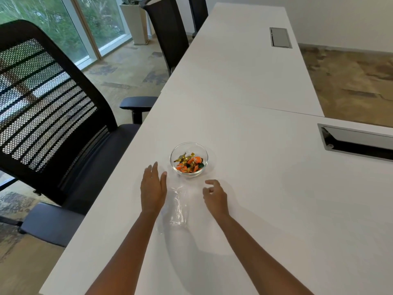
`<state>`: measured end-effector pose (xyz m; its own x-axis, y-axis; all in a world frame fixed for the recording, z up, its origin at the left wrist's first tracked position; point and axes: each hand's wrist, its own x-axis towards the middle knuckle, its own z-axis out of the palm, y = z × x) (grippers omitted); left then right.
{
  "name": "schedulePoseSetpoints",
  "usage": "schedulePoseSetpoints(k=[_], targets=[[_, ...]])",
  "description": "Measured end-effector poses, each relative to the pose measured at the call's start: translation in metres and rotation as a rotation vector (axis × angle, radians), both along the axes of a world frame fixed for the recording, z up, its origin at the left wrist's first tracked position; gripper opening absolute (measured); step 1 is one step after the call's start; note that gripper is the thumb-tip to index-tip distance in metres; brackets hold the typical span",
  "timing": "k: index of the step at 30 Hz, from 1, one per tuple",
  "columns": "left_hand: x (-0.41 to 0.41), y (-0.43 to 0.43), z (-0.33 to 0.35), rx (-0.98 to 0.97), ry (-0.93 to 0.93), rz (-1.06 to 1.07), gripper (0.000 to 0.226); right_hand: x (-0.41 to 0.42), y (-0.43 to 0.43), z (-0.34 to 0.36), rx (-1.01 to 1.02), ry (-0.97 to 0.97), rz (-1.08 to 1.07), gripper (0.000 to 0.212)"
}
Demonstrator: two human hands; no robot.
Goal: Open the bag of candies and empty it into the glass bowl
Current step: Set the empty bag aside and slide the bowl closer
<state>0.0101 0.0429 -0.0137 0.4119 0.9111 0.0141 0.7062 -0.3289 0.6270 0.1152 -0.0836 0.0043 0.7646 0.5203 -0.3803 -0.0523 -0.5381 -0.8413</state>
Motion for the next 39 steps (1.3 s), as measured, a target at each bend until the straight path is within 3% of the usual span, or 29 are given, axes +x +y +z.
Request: schedulePoseSetpoints(k=[8, 17, 23, 28, 33, 39], targets=[[0.028, 0.004, 0.008, -0.256, -0.276, 0.045, 0.053, 0.034, 0.029, 0.013, 0.072, -0.051, 0.031, 0.041], [0.058, 0.011, 0.015, -0.677, -0.514, 0.155, 0.052, 0.045, 0.053, 0.013, 0.159, 0.242, -0.011, 0.054], [0.066, 0.011, 0.014, -0.853, -0.62, 0.199, 0.052, 0.044, 0.063, 0.005, 0.208, 0.41, -0.023, 0.043], [0.072, 0.009, 0.021, -0.89, -0.64, 0.266, 0.05, 0.047, 0.063, 0.005, 0.235, 0.483, -0.052, 0.023], [0.084, -0.002, 0.039, -0.849, -0.683, 0.214, 0.039, 0.052, 0.05, 0.019, 0.346, 0.49, -0.142, 0.039], [0.111, -0.024, 0.075, -0.748, -0.744, 0.103, 0.042, 0.069, 0.024, 0.051, 0.431, 0.353, -0.243, 0.04]])
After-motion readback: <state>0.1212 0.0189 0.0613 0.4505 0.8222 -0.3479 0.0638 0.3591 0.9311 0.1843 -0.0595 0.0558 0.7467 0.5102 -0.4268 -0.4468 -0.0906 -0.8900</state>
